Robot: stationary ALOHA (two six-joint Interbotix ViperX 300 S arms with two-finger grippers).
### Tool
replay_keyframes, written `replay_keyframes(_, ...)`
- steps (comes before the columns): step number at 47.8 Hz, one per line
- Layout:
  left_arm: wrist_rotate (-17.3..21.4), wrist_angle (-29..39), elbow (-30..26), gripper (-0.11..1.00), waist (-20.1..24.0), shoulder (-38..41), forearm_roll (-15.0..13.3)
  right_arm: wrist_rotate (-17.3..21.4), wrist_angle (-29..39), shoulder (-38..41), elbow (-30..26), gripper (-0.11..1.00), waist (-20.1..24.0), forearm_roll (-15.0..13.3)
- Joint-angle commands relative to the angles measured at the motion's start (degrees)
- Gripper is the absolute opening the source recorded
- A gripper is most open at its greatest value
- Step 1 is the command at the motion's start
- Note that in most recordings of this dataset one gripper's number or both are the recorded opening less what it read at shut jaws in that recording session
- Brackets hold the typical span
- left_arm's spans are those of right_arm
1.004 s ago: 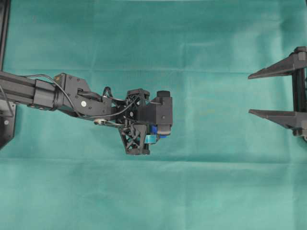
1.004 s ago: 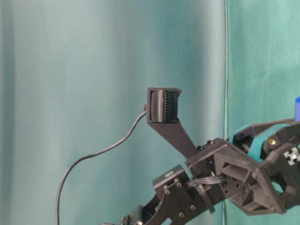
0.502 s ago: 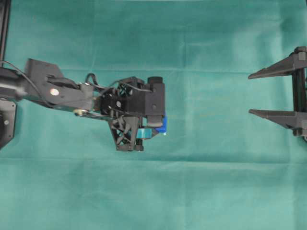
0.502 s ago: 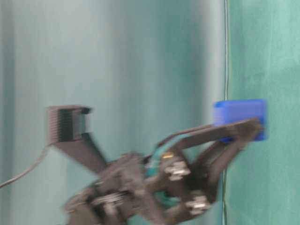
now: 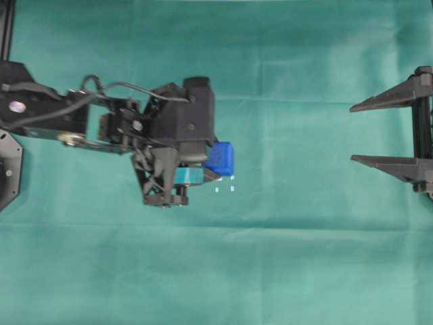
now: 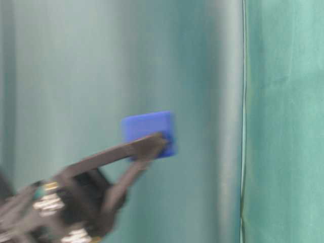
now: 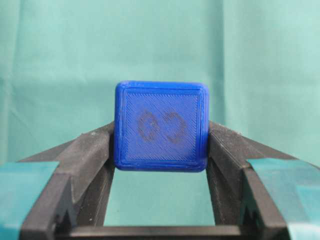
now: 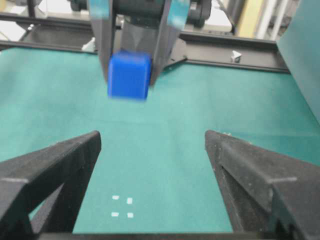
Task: Handover the blue block to the right arm after grasping it with the left arm, then place it in the designated position.
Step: 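Rotate and raise the cube with the left gripper toward center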
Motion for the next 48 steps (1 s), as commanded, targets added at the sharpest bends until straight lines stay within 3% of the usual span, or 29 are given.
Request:
replay_keyframes(1,0.09,1.76,-2.99,0.47,-0.09,-3.16,0.35,0.00,-0.09,0.44,-1.85,0.94,-0.09,0.00)
replay_keyframes(11,0.18,4.57,-4.57,0.47,0.00,-4.48,0.53,0.00,0.00,0.35,-1.85,0.94,-0.09,-0.09)
replay_keyframes(48,0.18,4.39,-4.04,0.47,0.09,-4.75,0.53,0.00,-0.09,0.70,-1.85,0.94,-0.09,-0.09)
